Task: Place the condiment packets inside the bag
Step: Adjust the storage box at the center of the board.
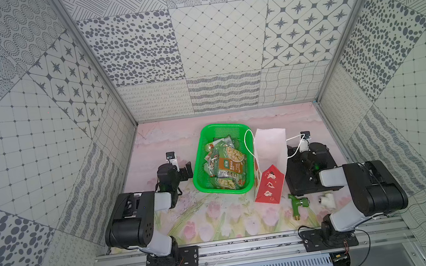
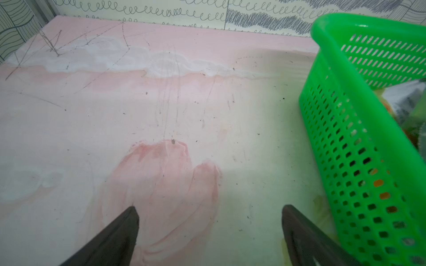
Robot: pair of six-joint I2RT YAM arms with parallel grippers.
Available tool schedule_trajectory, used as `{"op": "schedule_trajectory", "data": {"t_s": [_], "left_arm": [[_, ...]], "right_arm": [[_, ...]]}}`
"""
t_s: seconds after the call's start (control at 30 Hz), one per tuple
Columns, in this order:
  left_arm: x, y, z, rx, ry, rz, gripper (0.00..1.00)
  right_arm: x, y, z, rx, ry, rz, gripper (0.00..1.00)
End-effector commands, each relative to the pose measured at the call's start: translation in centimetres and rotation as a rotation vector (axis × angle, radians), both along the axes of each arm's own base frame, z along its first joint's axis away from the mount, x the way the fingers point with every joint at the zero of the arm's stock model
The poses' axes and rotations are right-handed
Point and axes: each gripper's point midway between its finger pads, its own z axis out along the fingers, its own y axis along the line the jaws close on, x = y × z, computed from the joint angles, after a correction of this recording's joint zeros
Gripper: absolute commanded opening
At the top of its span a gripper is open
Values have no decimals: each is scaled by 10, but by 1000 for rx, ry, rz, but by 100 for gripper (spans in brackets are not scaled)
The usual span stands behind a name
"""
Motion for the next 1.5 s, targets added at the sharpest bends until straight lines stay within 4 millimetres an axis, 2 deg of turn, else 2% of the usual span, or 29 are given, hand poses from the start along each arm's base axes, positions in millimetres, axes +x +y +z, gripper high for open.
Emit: {"op": "schedule_trajectory", "data": {"t_s": [0.0,0.77,1.0,1.1,1.27,1.47], "left_arm": [[5,-3,8,-17,-32,-26,100],[5,-3,8,-15,-34,-26,99],[6,-5,11,-11,-37,-36,99],[3,-5,22,16,-42,-9,100],[-4,5,42,56,-16,69,99],[-14,2,90,-16,-72,78,99]], "right_arm": [[9,2,15,8,-59,7,97],[8,4,15,-5,-60,7,97],[5,1,23,-13,-83,-24,97],[2,-2,39,-27,-87,-64,97],[-4,-1,55,9,-22,-79,97],[-33,-9,88,103,-51,-150,97]]}}
